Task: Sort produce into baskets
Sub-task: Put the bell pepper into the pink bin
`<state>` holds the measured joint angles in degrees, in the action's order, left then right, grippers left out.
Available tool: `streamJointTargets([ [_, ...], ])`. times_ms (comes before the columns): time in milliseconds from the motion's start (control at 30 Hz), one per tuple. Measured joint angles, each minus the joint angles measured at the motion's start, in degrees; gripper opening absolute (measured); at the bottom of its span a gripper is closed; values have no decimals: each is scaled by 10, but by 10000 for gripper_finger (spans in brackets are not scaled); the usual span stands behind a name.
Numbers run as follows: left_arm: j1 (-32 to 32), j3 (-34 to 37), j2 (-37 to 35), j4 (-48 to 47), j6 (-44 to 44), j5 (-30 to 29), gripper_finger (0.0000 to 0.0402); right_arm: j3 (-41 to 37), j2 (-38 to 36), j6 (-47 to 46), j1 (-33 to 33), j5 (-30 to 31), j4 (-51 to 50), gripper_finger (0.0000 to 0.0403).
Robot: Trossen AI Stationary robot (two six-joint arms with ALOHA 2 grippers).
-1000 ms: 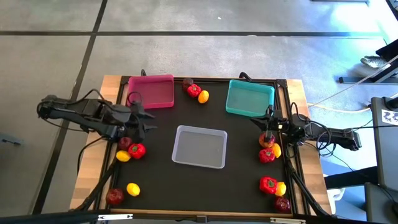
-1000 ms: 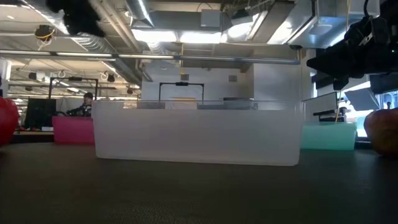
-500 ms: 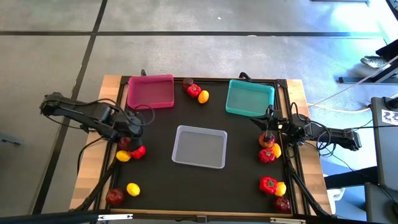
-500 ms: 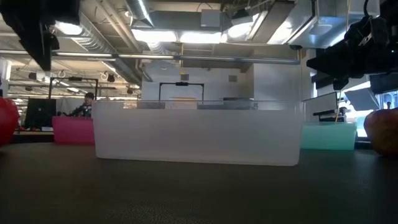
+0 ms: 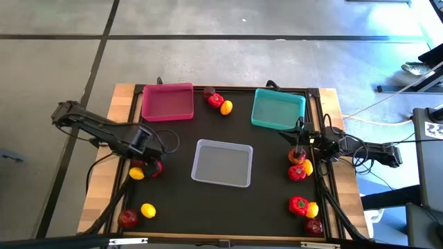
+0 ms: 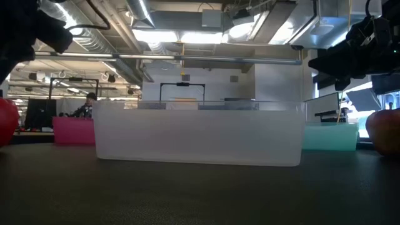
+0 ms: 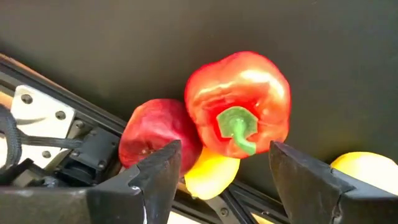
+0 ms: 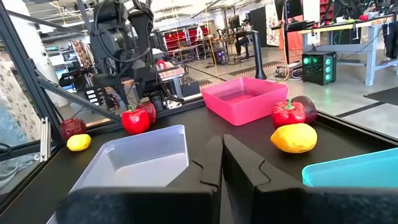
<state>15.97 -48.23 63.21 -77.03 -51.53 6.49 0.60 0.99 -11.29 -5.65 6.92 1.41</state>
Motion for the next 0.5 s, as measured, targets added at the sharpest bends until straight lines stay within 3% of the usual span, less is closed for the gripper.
streamJointTargets([
  [333,19,0,5,15,-5,-1,236,0,0,3,0,0,0,17],
  [500,30,0,5,17,3,-6,208,0,0,13,0,2,0,17],
])
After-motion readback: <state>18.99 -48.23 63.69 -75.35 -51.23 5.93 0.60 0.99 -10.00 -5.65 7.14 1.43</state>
